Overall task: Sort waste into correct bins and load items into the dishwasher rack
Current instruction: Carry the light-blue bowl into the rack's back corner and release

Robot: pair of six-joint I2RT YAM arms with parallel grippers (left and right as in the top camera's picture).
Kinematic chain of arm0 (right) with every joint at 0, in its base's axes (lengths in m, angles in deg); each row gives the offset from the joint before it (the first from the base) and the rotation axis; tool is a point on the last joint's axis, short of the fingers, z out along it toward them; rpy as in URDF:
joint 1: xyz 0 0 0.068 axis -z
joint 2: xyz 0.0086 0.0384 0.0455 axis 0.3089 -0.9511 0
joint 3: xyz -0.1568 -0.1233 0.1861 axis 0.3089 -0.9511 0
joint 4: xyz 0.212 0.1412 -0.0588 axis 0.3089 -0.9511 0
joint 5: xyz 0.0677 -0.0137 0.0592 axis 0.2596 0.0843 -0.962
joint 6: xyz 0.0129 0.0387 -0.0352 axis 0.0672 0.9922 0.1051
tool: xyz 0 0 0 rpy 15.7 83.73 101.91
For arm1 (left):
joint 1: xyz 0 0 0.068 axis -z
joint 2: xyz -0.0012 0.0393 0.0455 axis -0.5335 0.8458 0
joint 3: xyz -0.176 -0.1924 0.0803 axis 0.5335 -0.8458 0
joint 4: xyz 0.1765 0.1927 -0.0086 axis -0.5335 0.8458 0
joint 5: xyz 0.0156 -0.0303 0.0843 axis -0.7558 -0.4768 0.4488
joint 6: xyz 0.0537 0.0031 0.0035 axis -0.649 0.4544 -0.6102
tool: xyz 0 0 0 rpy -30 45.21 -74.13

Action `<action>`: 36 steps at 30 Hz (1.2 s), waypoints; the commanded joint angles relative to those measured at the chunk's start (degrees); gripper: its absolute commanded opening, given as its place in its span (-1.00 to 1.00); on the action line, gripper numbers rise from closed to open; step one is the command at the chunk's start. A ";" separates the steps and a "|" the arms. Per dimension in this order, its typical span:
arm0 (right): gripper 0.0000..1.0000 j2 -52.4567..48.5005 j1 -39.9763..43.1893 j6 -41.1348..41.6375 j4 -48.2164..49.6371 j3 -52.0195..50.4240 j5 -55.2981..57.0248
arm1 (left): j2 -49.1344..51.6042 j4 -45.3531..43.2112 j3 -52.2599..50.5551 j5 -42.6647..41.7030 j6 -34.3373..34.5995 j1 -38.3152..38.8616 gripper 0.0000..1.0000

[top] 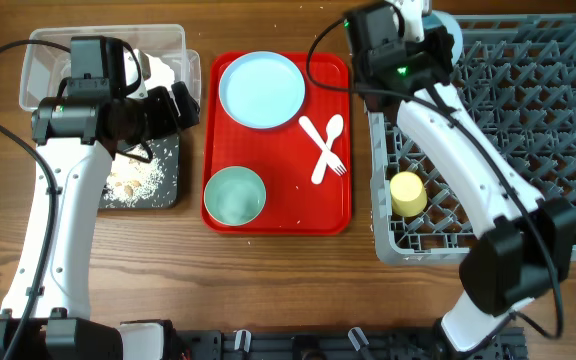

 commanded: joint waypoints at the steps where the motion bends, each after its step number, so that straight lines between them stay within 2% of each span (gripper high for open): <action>1: -0.91 -4.31 3.21 -14.75 12.00 0.22 2.54 | -0.04 -0.04 0.52 0.28 0.26 -0.31 1.00; 4: -0.91 -9.25 4.74 -25.73 23.52 0.22 0.83 | -0.04 -0.04 0.52 0.28 0.26 -0.31 1.00; 7: -0.91 -12.92 4.79 -31.95 26.99 0.22 0.85 | -0.04 -0.04 0.52 0.28 0.26 -0.31 1.00; 12: -0.92 -16.76 4.57 -32.24 26.80 0.22 1.11 | -0.04 -0.04 0.52 0.28 0.26 -0.31 1.00; 23: -0.92 -16.87 0.63 -33.35 23.34 0.22 3.26 | -0.04 -0.04 0.52 0.28 0.26 -0.31 1.00; 24: -0.87 -16.87 0.15 -33.53 23.34 0.22 3.26 | -0.04 -0.04 0.52 0.28 0.28 -0.31 1.00; 25: -0.67 -16.87 -0.42 -34.42 23.37 0.22 3.23 | -0.04 -0.04 0.52 0.28 0.26 -0.31 1.00; 27: 0.05 -16.87 -1.64 -36.74 23.43 0.22 3.21 | -0.04 -0.04 0.52 0.28 0.26 -0.31 1.00; 28: 0.28 -16.87 -2.23 -37.73 23.67 0.22 3.19 | -0.04 -0.04 0.52 0.28 0.26 -0.31 1.00; 30: 0.59 -16.85 -3.45 -38.01 24.04 0.24 2.97 | -0.04 -0.04 0.52 0.28 0.26 -0.31 1.00; 32: 0.72 -16.74 -3.98 -38.03 25.09 0.24 2.99 | -0.04 -0.04 0.52 0.28 0.26 -0.31 1.00; 36: 0.85 -14.58 -4.33 -37.99 25.79 0.35 2.97 | -0.04 -0.04 0.52 0.28 0.26 -0.31 1.00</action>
